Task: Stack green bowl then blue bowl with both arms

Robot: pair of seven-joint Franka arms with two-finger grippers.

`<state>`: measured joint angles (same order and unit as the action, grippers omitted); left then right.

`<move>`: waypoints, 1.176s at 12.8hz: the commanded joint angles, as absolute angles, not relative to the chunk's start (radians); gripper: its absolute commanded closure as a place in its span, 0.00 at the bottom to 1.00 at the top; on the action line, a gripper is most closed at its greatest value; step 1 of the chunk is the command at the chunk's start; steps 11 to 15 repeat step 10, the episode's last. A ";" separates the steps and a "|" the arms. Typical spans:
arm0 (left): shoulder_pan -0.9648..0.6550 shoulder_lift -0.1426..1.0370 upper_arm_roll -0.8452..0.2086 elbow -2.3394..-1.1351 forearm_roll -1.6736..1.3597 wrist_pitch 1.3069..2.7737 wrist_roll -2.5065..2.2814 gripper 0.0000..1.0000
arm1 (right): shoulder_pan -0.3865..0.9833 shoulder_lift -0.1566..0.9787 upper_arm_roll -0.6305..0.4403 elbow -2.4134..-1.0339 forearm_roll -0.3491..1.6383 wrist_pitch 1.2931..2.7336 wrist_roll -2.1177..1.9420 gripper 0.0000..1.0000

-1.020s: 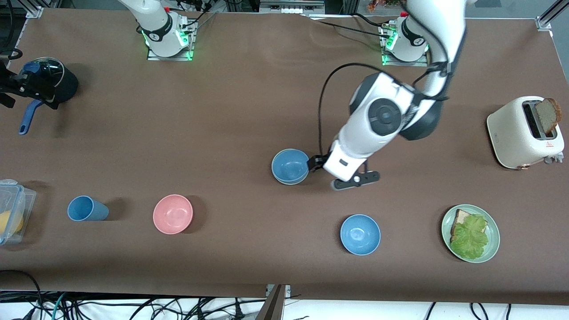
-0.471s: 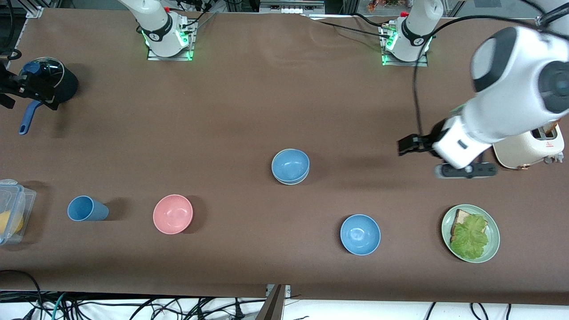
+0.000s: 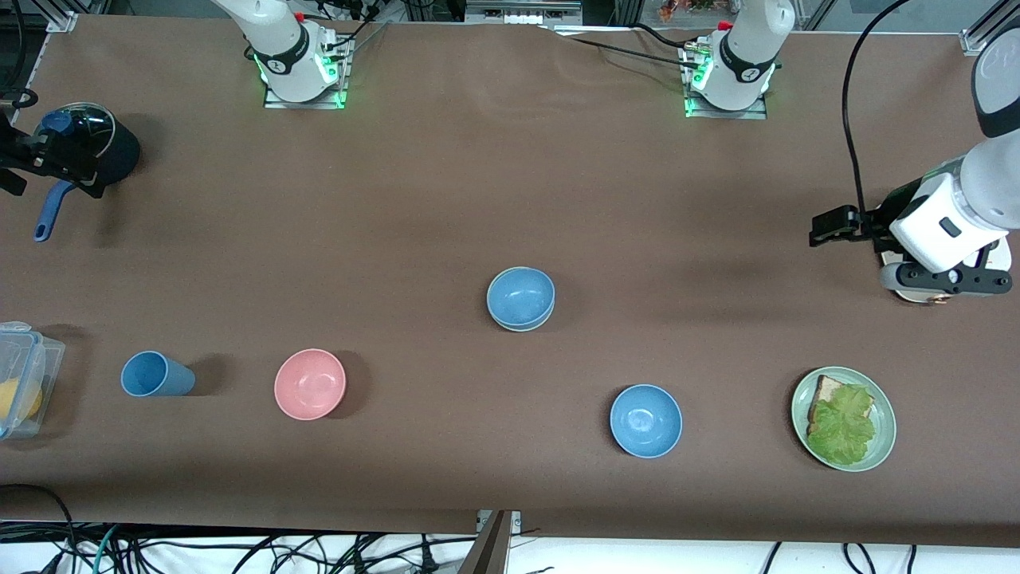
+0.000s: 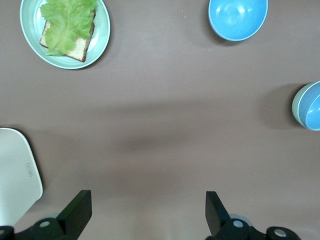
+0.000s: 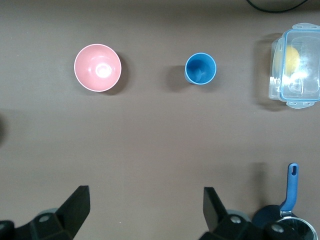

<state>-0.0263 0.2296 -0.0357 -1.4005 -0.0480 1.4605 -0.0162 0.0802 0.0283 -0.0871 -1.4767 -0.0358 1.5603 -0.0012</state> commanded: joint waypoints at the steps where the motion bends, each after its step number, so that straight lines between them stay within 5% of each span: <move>1: 0.015 0.183 -0.061 -1.456 -0.021 1.454 0.026 0.00 | 0.081 0.038 -0.091 -1.451 -0.020 1.555 0.005 0.00; 15: 0.017 0.212 -0.052 -1.420 -0.023 1.454 0.067 0.00 | 0.081 0.038 -0.086 -1.451 -0.020 1.568 0.014 0.00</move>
